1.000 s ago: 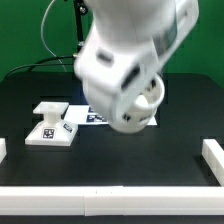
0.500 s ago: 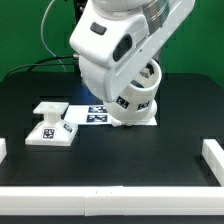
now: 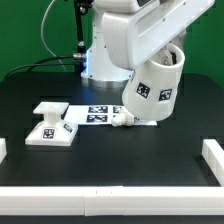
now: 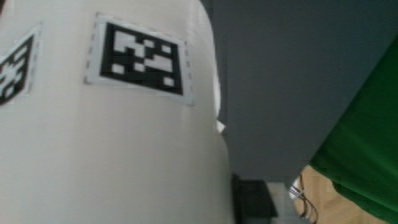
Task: Assemble lamp
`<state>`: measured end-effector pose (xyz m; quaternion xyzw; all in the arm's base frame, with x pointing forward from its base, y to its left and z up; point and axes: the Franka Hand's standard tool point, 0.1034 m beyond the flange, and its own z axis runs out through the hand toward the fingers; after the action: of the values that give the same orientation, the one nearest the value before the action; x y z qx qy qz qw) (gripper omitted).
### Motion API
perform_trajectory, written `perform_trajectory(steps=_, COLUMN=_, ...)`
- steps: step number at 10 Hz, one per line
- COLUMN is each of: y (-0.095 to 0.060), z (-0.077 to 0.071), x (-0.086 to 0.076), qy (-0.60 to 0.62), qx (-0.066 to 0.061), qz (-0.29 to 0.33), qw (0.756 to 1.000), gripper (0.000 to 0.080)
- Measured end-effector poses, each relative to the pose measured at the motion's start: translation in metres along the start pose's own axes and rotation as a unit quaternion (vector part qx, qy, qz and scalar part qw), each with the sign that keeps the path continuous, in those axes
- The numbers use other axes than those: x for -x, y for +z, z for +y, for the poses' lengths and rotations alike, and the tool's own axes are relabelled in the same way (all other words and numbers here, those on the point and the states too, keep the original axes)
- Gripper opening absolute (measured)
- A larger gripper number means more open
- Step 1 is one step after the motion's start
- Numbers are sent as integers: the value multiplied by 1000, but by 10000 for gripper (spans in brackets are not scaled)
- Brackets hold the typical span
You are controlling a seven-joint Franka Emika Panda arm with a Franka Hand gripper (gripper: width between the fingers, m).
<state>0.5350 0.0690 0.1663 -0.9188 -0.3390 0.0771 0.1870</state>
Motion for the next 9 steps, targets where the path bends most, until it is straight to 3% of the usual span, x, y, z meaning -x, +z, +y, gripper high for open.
perform_trajectory(steps=4, y=3, z=0, x=-1, qy=10, qx=0, qz=6, qw=1000, gripper=44)
perform_trajectory(steps=5, y=16, z=-16, x=-6, qy=28, qx=19, qz=44, qw=998, gripper=44)
perform_trajectory(steps=6, y=36, z=-33, x=-1, qy=45, qx=28, qz=73, qw=996, gripper=44)
perform_trajectory(steps=7, y=51, z=-37, x=-2, qy=60, qx=38, qz=91, qw=993, gripper=44)
perform_trajectory(steps=9, y=53, z=-34, x=-3, qy=66, qx=46, qz=95, qw=992, gripper=44)
